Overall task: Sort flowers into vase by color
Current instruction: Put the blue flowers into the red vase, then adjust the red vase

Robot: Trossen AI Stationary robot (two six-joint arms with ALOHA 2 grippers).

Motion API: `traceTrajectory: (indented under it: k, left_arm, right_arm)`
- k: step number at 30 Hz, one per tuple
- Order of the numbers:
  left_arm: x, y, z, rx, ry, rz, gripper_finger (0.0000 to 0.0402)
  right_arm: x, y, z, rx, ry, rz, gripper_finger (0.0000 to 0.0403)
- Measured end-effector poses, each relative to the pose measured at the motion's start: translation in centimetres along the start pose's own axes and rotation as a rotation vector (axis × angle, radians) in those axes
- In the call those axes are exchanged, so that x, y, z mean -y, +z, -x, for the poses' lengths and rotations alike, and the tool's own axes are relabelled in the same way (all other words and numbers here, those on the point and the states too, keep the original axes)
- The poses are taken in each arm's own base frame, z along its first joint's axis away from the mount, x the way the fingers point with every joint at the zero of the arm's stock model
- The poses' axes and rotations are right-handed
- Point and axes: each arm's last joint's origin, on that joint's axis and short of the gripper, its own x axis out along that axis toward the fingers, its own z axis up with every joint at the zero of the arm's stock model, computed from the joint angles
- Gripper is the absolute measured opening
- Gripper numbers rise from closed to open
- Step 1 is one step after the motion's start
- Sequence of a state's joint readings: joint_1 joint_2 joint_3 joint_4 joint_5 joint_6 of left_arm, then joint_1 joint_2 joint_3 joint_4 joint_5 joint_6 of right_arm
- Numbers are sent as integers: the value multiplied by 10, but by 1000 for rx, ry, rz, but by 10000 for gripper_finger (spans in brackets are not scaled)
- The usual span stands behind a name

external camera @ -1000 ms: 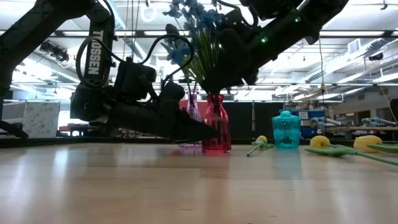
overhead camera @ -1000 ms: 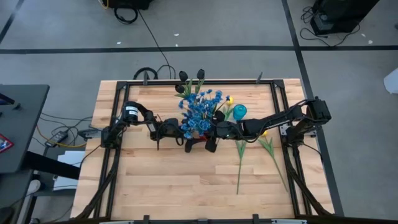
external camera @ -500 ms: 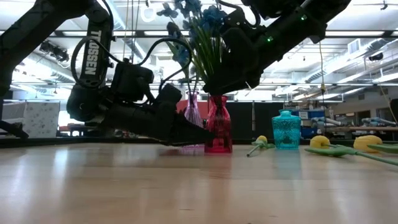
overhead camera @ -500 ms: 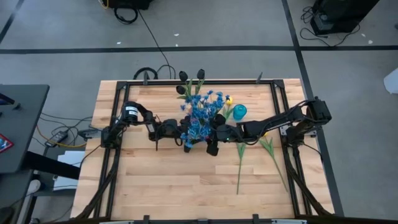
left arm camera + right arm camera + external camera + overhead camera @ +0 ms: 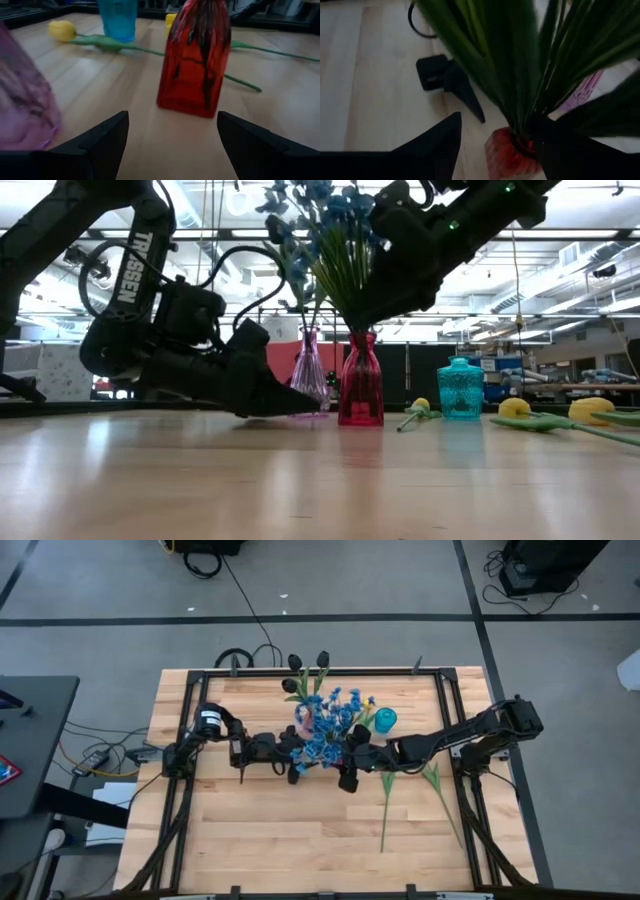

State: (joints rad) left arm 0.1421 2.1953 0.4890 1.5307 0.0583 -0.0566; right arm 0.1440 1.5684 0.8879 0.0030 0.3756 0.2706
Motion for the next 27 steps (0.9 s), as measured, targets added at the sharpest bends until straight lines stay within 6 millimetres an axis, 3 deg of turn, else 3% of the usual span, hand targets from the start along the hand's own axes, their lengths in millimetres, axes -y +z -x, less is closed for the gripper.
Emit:
traceTrajectory:
  k: [9,18,27]
  left_arm:
    - [7,21,20,15,22,-8,310]
    - [16,39,28,-130,32,-70,310]
    - [24,60,41,-138,35,-91,299]
  right_arm:
    - [0,-6,5,-59,-14,-6,250]
    - [1,-3,22,-84,-2,-27,250]
    - [-5,-19,26,-205,3,-54,249]
